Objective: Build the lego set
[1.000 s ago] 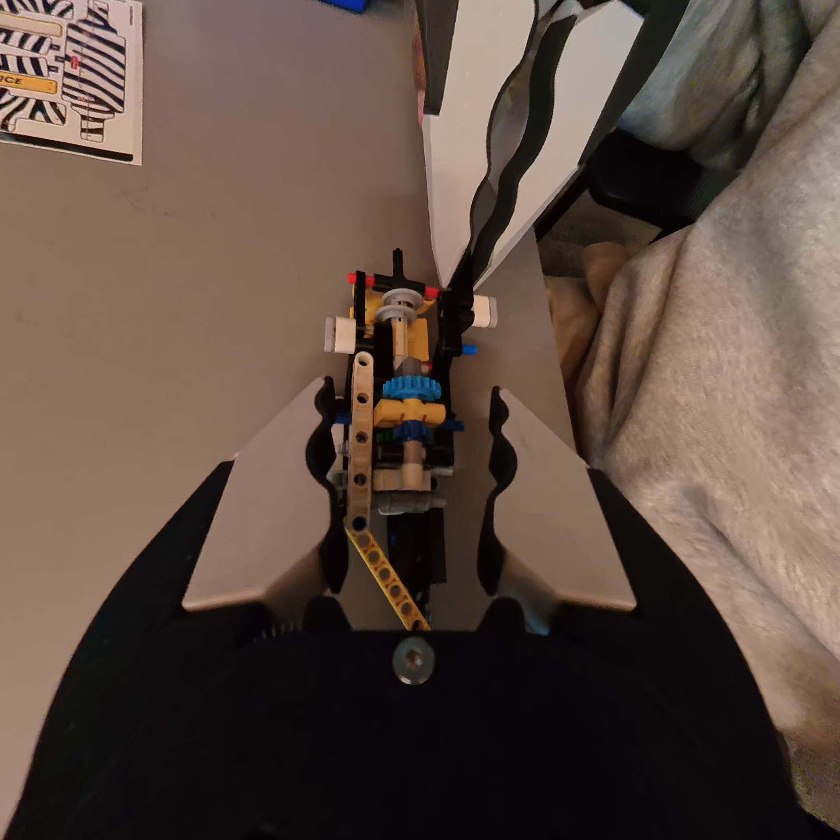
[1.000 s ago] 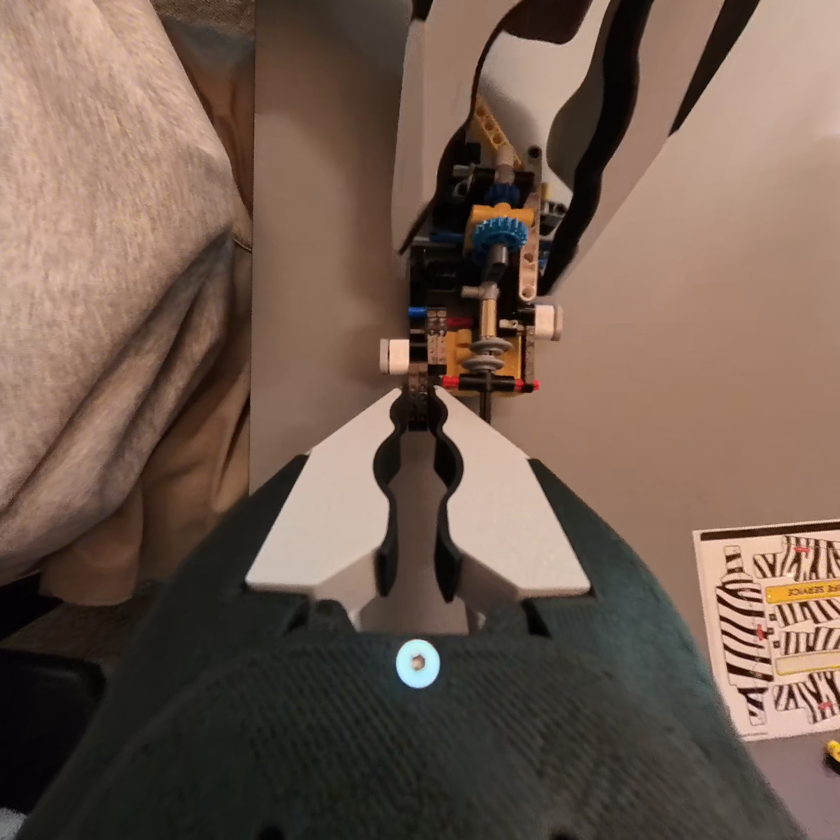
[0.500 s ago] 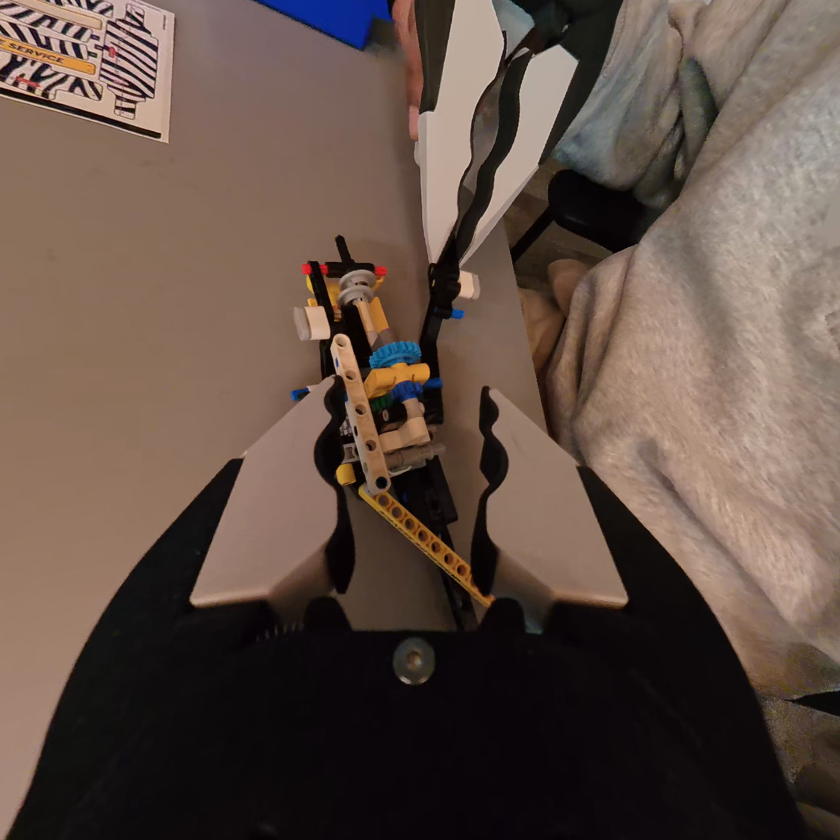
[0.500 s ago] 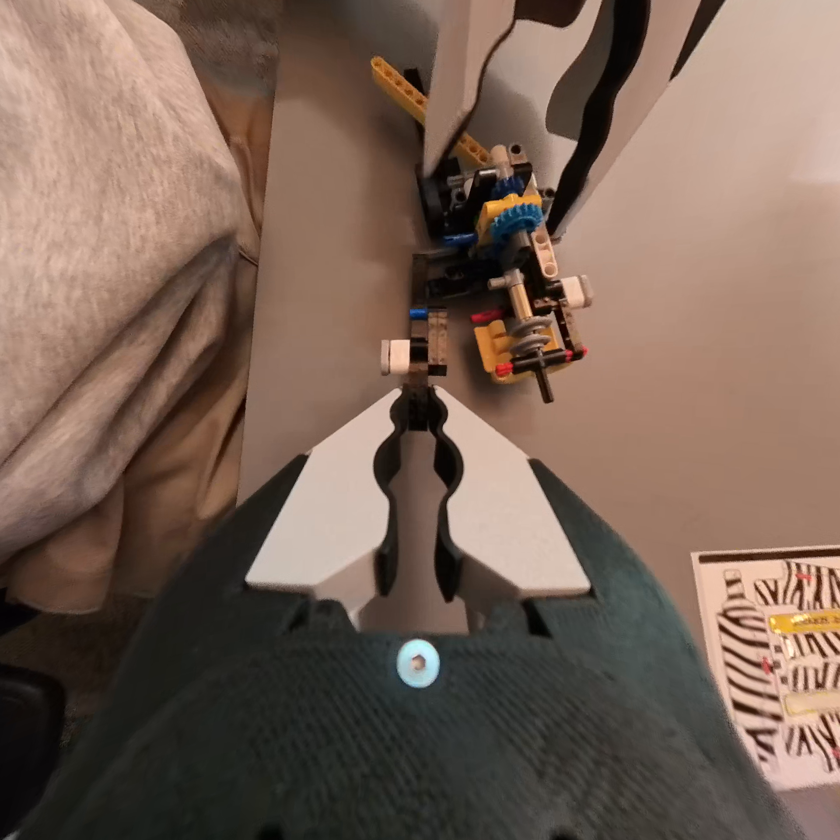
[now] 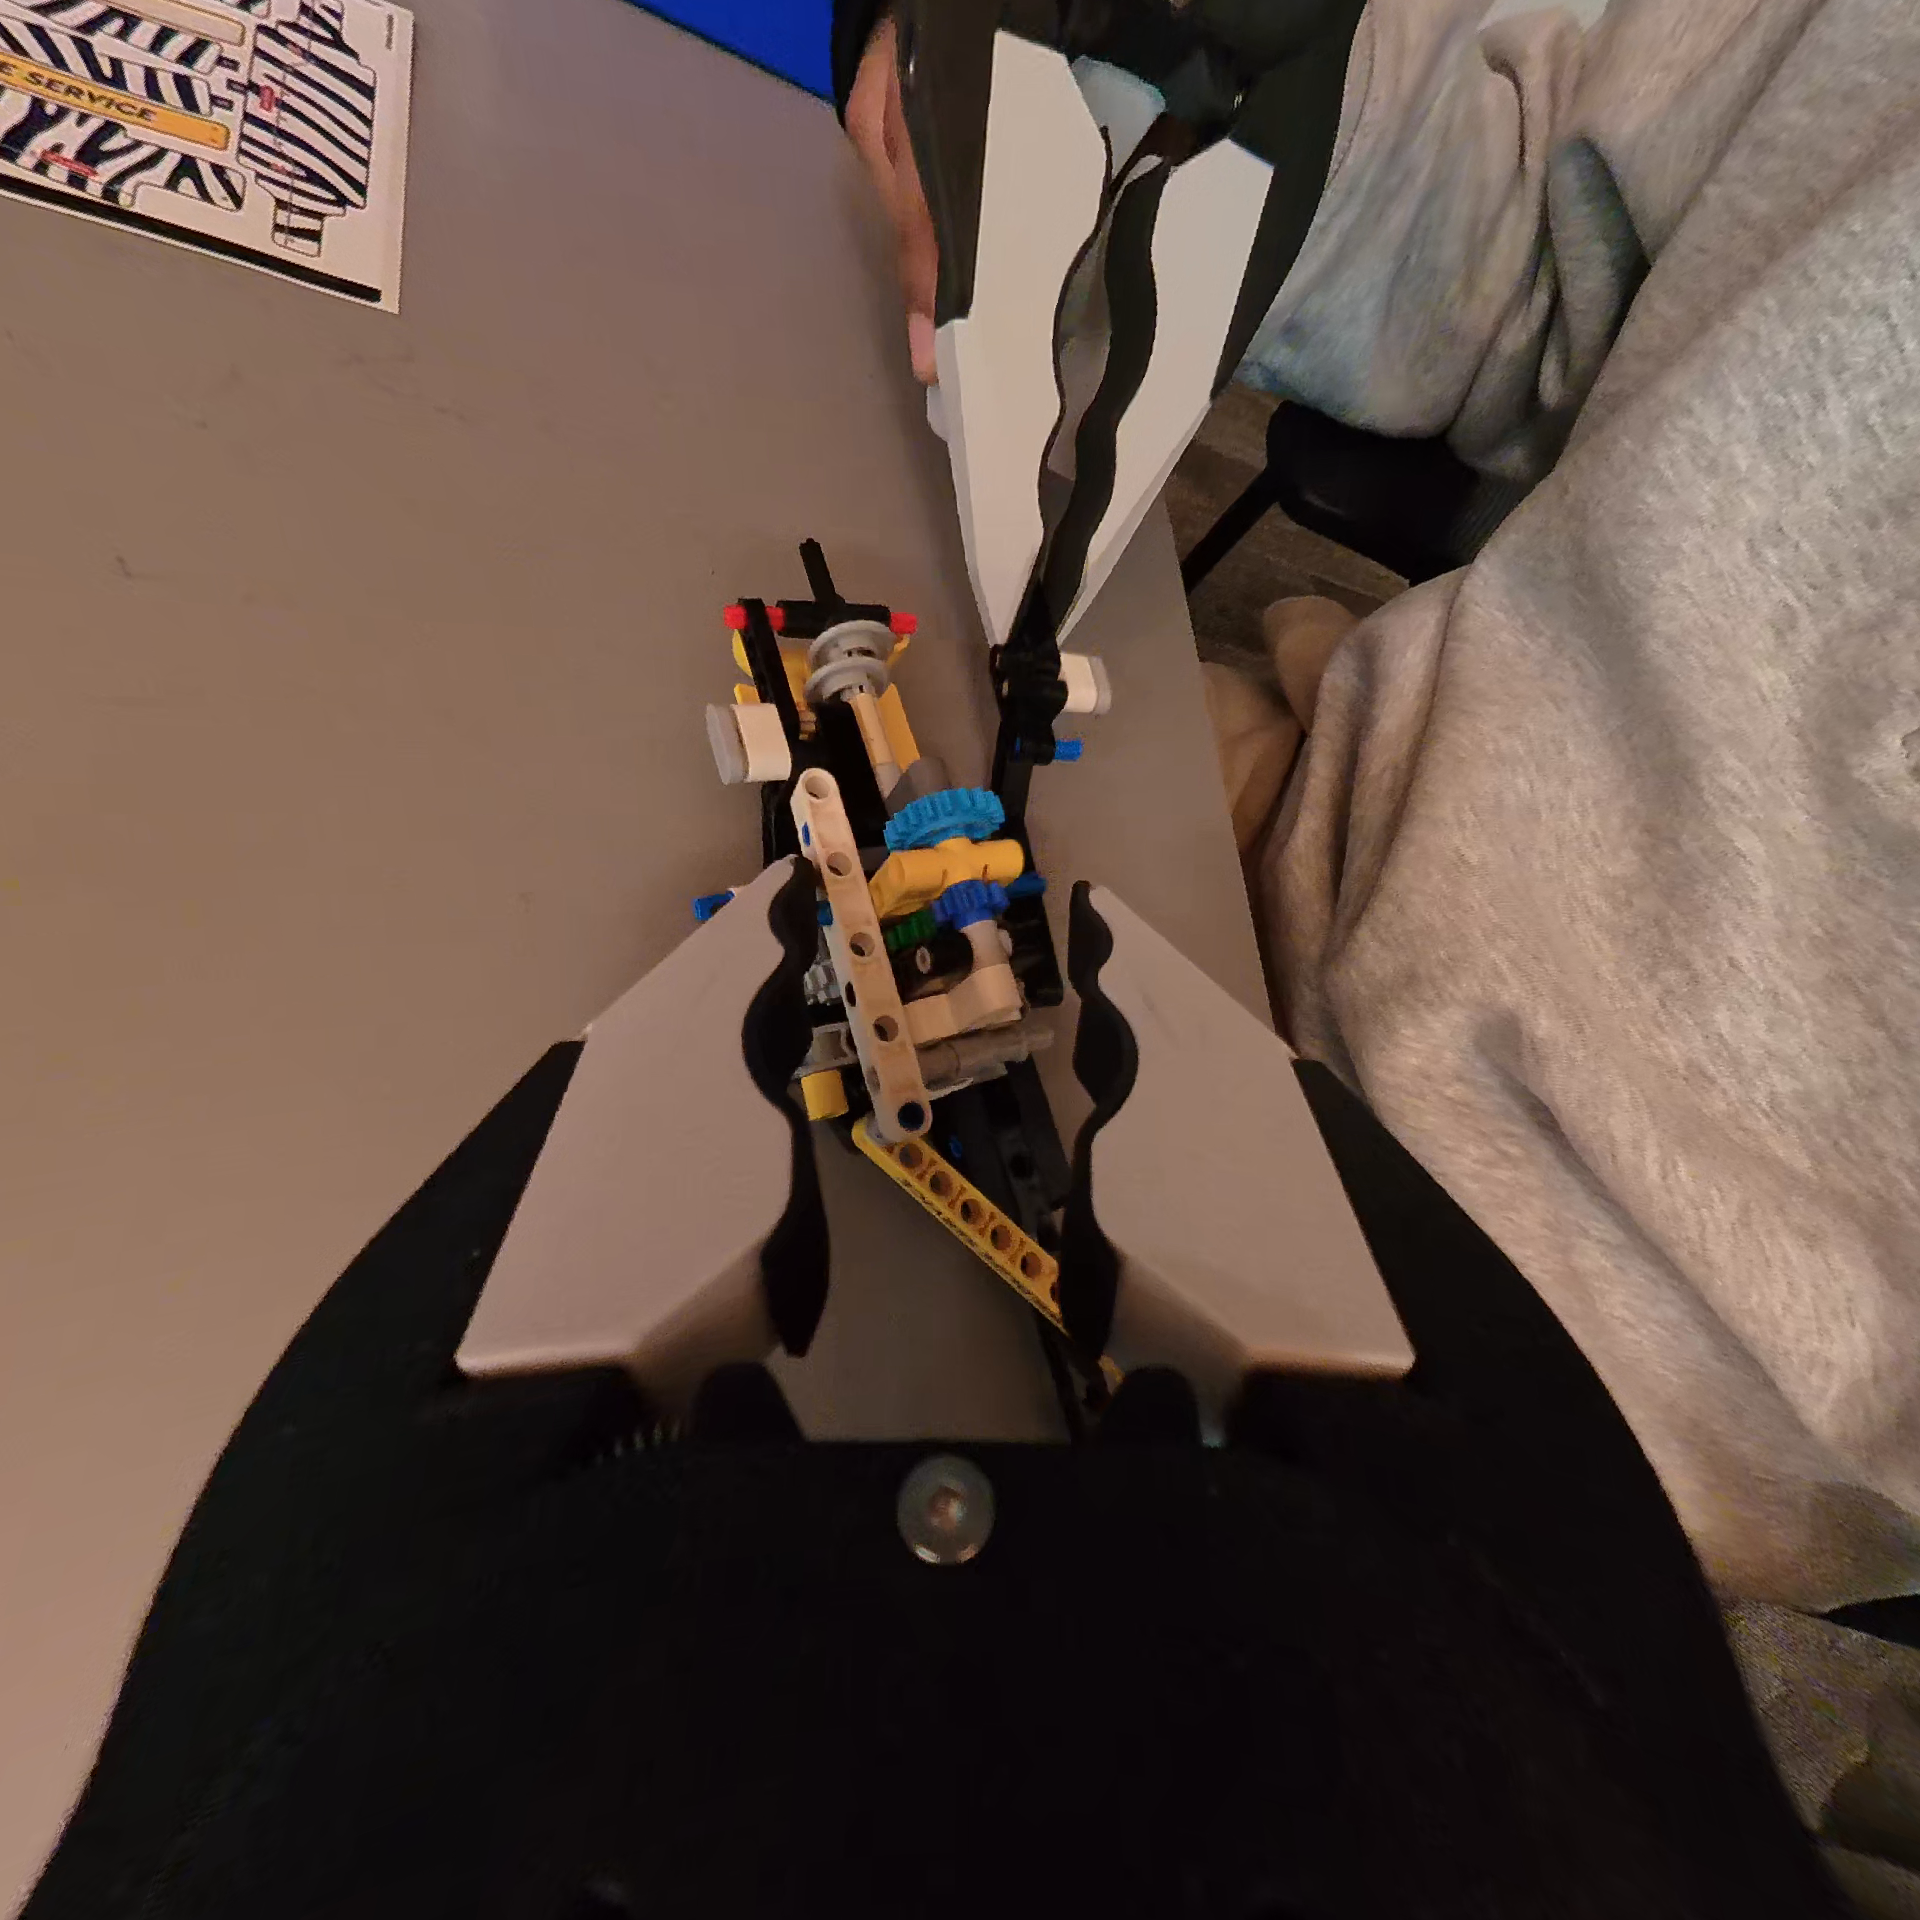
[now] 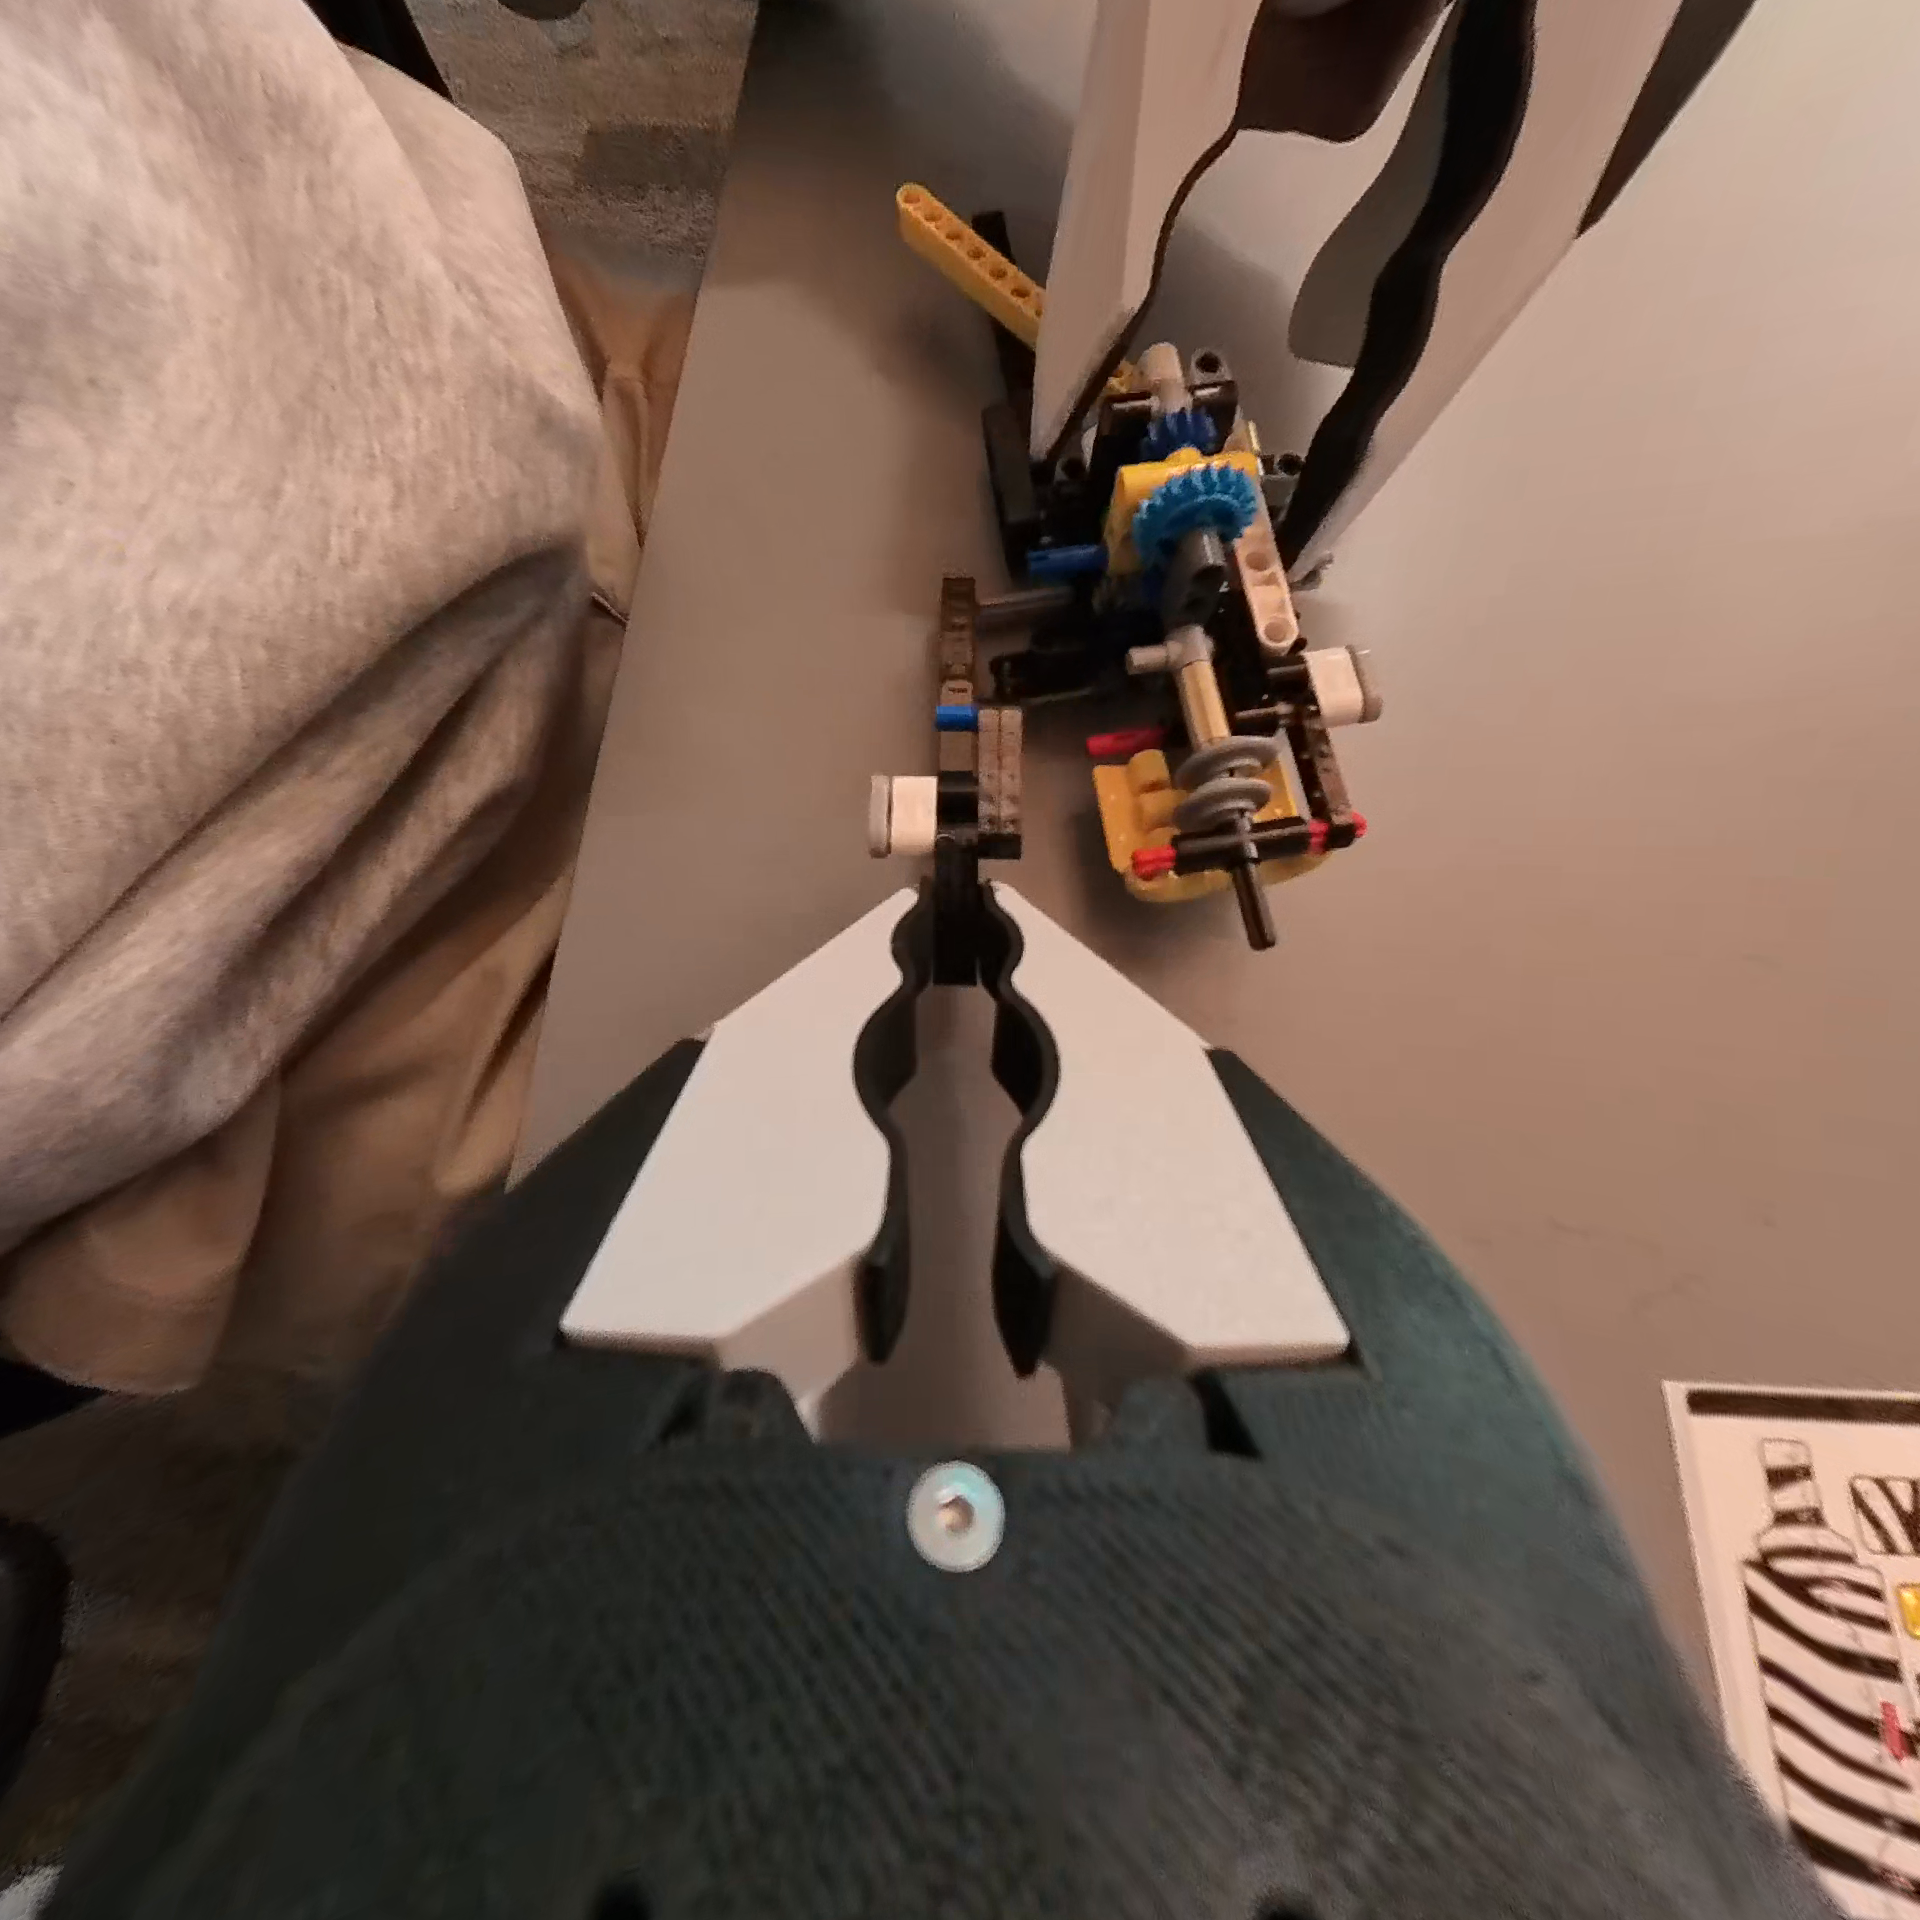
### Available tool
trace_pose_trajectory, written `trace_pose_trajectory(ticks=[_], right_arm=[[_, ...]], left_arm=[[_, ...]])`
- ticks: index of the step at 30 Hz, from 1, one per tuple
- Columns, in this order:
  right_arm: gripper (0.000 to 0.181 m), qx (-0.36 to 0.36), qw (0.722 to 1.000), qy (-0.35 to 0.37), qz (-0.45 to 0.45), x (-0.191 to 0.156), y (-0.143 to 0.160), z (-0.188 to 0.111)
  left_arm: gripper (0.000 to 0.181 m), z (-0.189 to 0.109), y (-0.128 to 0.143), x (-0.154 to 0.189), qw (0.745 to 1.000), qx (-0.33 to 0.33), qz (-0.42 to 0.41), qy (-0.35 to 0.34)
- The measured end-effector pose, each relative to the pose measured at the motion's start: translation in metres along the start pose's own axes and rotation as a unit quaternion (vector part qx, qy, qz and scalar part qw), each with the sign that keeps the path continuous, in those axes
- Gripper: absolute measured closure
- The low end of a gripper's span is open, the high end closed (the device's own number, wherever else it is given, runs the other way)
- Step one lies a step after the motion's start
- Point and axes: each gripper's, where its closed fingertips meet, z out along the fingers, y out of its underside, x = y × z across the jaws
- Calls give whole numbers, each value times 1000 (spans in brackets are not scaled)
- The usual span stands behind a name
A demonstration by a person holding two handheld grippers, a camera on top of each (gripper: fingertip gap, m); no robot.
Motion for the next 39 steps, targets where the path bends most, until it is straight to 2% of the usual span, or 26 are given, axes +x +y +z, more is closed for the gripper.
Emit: trace_pose_trajectory(ticks=[16,33,39], right_arm=[[175,19,1000,-10,-4,4,-6,1],[174,-17,1000,0,-12,6,-10,4],[175,-64,998,-17,14,3,-10,3]], left_arm=[[135,3,0,0,1000,-2,-2,3],[135,4,1,1,1000,-5,-2,0],[135,4,1,1,1000,-9,-1,-3]])
